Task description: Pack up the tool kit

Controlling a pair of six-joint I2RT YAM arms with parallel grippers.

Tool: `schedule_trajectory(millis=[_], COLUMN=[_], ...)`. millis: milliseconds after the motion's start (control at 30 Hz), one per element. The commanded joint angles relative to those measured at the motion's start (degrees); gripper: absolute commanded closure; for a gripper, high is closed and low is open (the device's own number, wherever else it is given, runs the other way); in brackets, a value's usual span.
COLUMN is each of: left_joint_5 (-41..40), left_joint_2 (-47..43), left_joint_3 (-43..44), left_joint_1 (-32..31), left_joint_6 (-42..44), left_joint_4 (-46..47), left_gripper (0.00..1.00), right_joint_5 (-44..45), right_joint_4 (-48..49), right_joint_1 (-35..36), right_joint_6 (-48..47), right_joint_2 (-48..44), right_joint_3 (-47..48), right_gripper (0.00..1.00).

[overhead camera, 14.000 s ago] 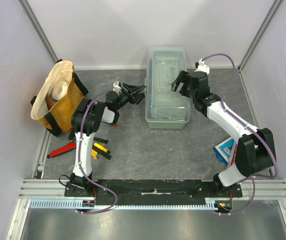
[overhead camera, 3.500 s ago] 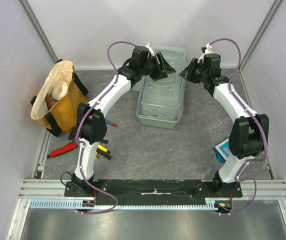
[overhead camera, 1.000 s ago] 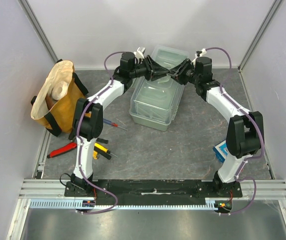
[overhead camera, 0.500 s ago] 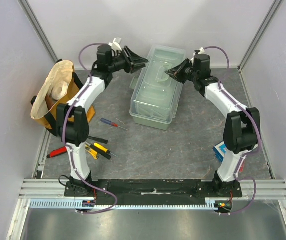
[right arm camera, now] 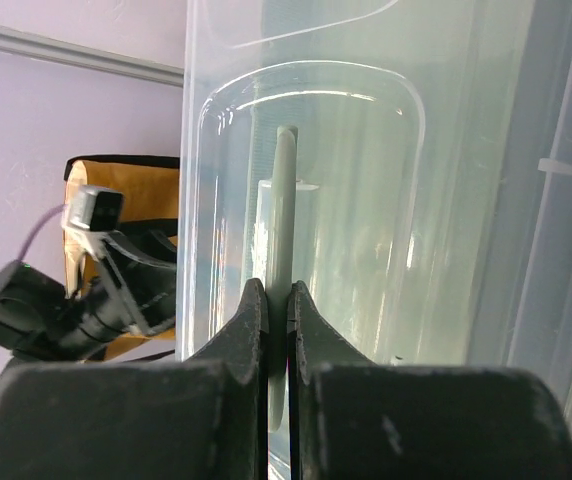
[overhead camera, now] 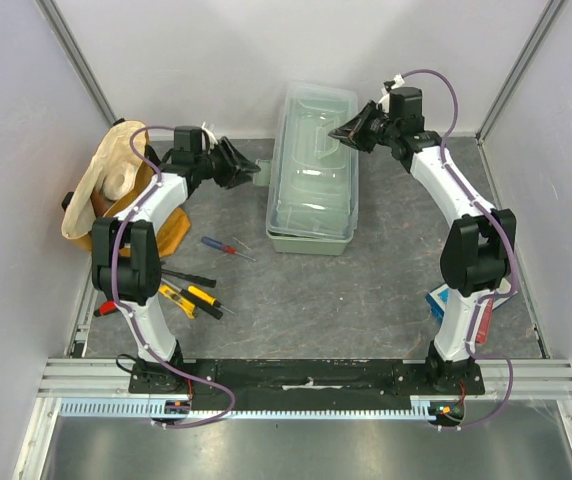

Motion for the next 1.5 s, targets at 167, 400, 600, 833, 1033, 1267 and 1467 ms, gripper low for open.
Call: schedule_trajectory(millis=[167,400,600,833,1033,1267,1467], left_joint_5=[1.0,3.5,3.3,-3.7,-7.0,-12.6,-16.3], left_joint_2=[-4.3,-2.2,0.7,4.1,5.9,6.6,4.7], left_joint_3=[-8.3,-8.9,-6.8,-1.5,0.3,2.7,2.1], left_joint_1=[-0.4,-2.0,-4.2,-7.2,-7.4,-7.2,-5.6], left_joint_6=[7.9,10.5,13.1,18.4,19.3,18.8,16.1], left_joint_4=[-1.4,-0.7,-0.8,-7.6,-10.8,-14.0,-14.0], left_gripper=[0.42,0.40,0.39,0.44,0.72,0.98,0.98], right_joint_5=[-2.0,-5.4,-6.2,-6.1,-6.1,-6.8,-7.6], right_joint_4=[10.1,12.4,12.7,13.3,13.4,14.0,16.4], right_joint_1=[-2.5,-3.9,-4.6,-5.5,-7.6,-12.2,-16.6], right_joint_6=[0.0,-0.3,-0.2,-0.3,-0.2,-0.2,0.4], right_joint_2=[-6.0,-6.4,-6.6,-7.2,-8.1,-10.6,-13.3], right_joint_3=[2.5,2.4,2.1,1.3,-0.8,-6.6,-14.5], right_gripper=[1.00,1.00,1.00,1.00,1.00,1.00,1.00])
